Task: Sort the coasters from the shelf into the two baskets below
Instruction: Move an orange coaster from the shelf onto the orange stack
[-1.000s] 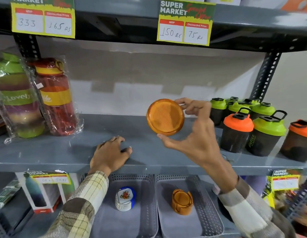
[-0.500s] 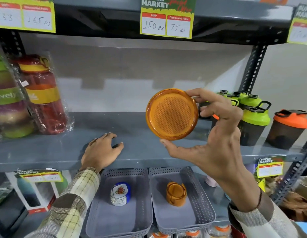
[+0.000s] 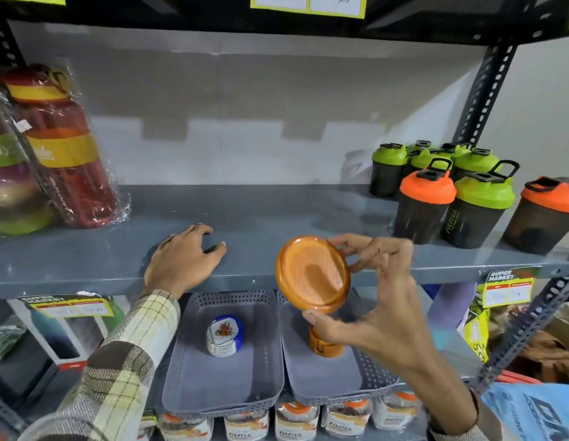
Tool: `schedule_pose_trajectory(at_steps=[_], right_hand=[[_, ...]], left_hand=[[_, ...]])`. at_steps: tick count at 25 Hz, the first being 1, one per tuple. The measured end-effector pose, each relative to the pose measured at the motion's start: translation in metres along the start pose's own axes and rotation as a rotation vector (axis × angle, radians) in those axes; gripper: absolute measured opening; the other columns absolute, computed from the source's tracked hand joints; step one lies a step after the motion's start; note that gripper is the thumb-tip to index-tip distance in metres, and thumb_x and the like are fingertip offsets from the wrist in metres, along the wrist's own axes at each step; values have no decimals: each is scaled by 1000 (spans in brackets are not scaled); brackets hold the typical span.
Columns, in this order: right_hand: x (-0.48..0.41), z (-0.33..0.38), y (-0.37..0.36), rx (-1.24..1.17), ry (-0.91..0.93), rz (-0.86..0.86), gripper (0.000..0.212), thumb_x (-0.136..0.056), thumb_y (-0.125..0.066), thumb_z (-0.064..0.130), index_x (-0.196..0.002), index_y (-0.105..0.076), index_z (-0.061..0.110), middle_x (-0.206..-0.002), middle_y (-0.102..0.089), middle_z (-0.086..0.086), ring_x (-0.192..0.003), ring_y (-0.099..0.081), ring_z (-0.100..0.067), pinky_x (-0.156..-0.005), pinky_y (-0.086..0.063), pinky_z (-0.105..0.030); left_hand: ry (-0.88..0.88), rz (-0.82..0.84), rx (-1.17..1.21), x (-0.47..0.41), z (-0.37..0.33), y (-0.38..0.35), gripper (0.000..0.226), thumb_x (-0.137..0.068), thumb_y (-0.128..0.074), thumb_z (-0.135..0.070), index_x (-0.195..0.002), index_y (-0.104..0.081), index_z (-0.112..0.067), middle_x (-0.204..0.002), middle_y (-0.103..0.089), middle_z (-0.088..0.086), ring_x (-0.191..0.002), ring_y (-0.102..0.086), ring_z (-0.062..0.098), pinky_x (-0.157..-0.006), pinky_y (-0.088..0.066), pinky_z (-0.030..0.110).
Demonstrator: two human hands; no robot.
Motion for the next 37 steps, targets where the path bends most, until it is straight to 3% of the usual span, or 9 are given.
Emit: schedule_pose_trajectory(at_steps=[3,6,9,11,15,26,30,34,37], right_hand=[[35,-28,-18,-113,-205,105,76,-57,-94,34,-105,-34,31,-121,-60,15,-113,-61,-13,-86,-50,-17],[68,-79,-39,-125,-399,180,70,-59,-90,34,-101,-34,27,-113,-64,9,-104,-64,-11,-80,-50,-16],[105,-154,-62,-32,-597,202,70,-58,-88,44,-99,-33,35,-114,-65,3,-105,-64,-18,-87,-54,-34],[126,-202,-77,102,-744,179,71,-54,-87,50,-98,-32,37,-111,-62,8,-105,-57,-25,-93,-47,-50],[141,-263,-96,205,-991,185,76,-56,-92,42,-104,-34,29,-112,-54,1,-110,-44,-28,-88,-28,-42],[121,-313,-105,324,-1082,213,69,-62,-88,32,-105,-35,26,-108,-51,-3,-104,-30,-22,-83,-17,-36],[127,-317,-109,329,-1073,231,64,-67,-85,37,-106,-35,27,-111,-56,0,-114,-35,-27,-88,-20,-41],[134,-315,-113,337,-1025,242,68,-69,-86,33,-118,-39,26,-129,-53,-1,-125,-34,-34,-104,-24,-55],[128,-312,-113,406,-996,299,95,-62,-91,41,-138,-35,25,-153,-36,-3,-138,-29,-40,-109,-23,-62]], left_hand=[[16,-4,-12,0,-1,-1,53,-91,-48,-56,-137,-50,-31,-142,-53,-3,-126,-50,29,-102,-38,45],[14,-8,-18,-1,-2,-1,52,-90,-48,-57,-135,-50,-32,-138,-55,-3,-122,-52,29,-100,-39,45],[19,-1,-18,-2,-1,-1,51,-89,-48,-58,-134,-51,-33,-135,-57,-2,-119,-54,29,-98,-41,45],[26,-13,-11,-3,-1,-2,50,-89,-50,-59,-133,-53,-33,-133,-58,-2,-118,-55,30,-97,-41,45],[23,-20,-11,-7,2,-4,48,-88,-51,-59,-130,-55,-34,-134,-58,-3,-117,-55,32,-97,-41,45],[7,-50,7,-10,4,-7,46,-90,-52,-56,-130,-55,-33,-140,-54,-7,-121,-53,29,-104,-37,46],[13,-48,-5,-10,4,-8,47,-90,-51,-58,-131,-55,-33,-141,-54,-7,-124,-51,30,-104,-38,48],[32,-47,8,-10,5,-7,47,-90,-51,-58,-130,-55,-35,-142,-53,-7,-124,-51,31,-103,-39,47],[35,-47,2,-9,3,-7,47,-89,-51,-58,-130,-55,-35,-141,-54,-7,-120,-54,30,-100,-41,47]])
Point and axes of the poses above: each hand's wrist, its own x-axis away from the middle knuckle, its own y-axis out of the back of the hand, z = x × y, the point moved 1 cm from there along -x, towards the middle knuckle
